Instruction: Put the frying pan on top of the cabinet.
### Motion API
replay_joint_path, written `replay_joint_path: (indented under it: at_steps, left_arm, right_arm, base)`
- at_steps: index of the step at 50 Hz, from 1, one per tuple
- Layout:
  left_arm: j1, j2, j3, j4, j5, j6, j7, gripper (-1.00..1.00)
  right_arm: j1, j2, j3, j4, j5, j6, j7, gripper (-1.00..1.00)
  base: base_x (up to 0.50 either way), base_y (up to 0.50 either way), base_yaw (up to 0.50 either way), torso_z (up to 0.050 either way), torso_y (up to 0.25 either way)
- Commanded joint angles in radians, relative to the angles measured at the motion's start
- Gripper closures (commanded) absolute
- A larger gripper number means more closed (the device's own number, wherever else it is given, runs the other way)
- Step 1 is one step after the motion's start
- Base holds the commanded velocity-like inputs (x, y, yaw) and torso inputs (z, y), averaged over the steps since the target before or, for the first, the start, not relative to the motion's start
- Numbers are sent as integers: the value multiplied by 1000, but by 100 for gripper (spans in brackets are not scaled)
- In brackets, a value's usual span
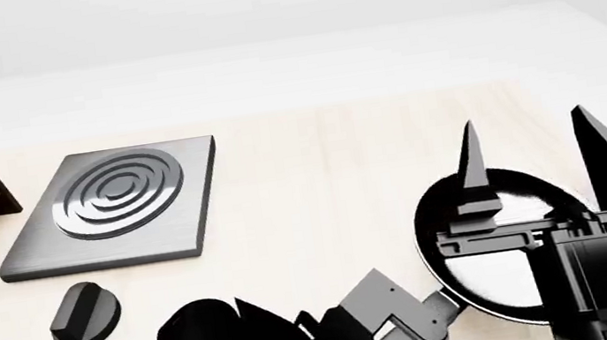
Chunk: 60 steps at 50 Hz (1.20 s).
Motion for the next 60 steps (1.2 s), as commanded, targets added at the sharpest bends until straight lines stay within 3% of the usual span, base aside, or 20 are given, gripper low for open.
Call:
replay_joint_path:
  at_steps: [1, 9, 16, 30, 50, 57, 60]
  left_arm:
    - [-35, -109, -126, 136, -45, 2, -67, 100]
    - [-25, -208, -212, 226, -123, 22, -88, 100]
    - [-114, -241, -308, 133, -190, 28, -140, 100]
    - [-366, -244, -344, -169, -42, 74, -113, 100]
    - [-843, -143, -325, -1004, 248, 255, -81, 100]
    - [-1017, -56, -224, -1384, 396, 387, 68, 100]
    - [-1053, -54, -241, -1437, 431, 395, 55, 100]
  right_arm:
    - [3, 7, -1, -5, 5, 0, 10, -100]
    - [20, 15, -5, -10, 12, 16, 19, -100]
    - [28, 19, -8, -11, 18, 21, 24, -100]
    - [19, 22, -17, 1, 19, -1, 27, -100]
    - [15, 31, -19, 12, 27, -14, 34, -100]
    - [24, 36, -23, 9, 31, -6, 39, -100]
    - [26, 37, -24, 10, 33, -5, 40, -100]
  base:
    - [0, 0, 0, 0, 0]
    - [0, 0, 0, 0, 1]
    - [0, 0, 0, 0, 1]
    - [0, 0, 0, 0, 2]
    - [0, 0, 0, 0, 2]
    - [0, 0, 0, 2, 3]
    - [0, 0, 0, 0, 0]
